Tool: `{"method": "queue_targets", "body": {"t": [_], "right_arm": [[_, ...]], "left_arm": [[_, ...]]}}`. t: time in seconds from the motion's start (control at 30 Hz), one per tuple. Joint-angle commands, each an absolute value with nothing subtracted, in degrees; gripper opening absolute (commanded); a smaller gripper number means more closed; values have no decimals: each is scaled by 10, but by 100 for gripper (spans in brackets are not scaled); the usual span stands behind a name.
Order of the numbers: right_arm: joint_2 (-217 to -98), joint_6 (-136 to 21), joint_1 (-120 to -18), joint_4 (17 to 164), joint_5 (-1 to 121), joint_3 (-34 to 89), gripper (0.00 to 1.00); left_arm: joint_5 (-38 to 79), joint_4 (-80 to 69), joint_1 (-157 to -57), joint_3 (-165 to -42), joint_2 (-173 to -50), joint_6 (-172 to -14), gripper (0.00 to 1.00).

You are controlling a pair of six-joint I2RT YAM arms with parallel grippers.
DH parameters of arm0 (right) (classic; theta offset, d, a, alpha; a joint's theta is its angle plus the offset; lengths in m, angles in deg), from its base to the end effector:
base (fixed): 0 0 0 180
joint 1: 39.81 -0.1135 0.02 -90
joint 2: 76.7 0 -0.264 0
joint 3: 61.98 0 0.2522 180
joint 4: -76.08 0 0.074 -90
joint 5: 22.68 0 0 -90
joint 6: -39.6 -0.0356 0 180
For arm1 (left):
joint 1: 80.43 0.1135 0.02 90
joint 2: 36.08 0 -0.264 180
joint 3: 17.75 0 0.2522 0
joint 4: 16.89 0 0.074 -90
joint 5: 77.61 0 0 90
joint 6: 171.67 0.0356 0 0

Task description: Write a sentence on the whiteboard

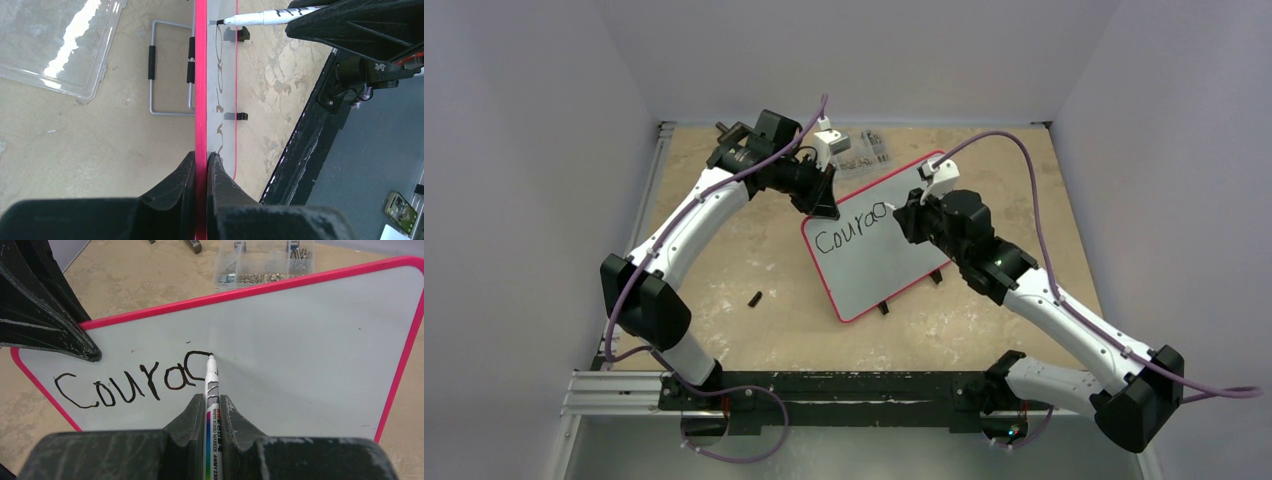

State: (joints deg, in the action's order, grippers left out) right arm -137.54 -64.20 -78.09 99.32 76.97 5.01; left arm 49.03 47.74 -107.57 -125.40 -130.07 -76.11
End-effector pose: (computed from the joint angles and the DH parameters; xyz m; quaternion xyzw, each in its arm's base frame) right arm 0.1971 0.1480 0.3390 -0.1211 0.7939 0.1991 0.5617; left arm 0.3000 -0.1777 0.3567 0.3526 0.8290 -0.3504 0.2561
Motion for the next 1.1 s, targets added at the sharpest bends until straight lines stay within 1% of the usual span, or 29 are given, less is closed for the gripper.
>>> {"method": "queue_targets", "body": {"t": [0.0, 0.5, 1.07], "right_arm": [[-1385, -634, -780, 971, 774, 75, 0], [-1342, -649, -779, 984, 765, -3, 0], [-1317, -666, -780, 992, 712, -25, 0]], "left_arm": [[460, 485, -1088, -1263, -1307, -722, 0], [458, 485, -1089, -1263, -1307, -724, 0], [459, 485, -1089, -1263, -1306, -725, 0]]}}
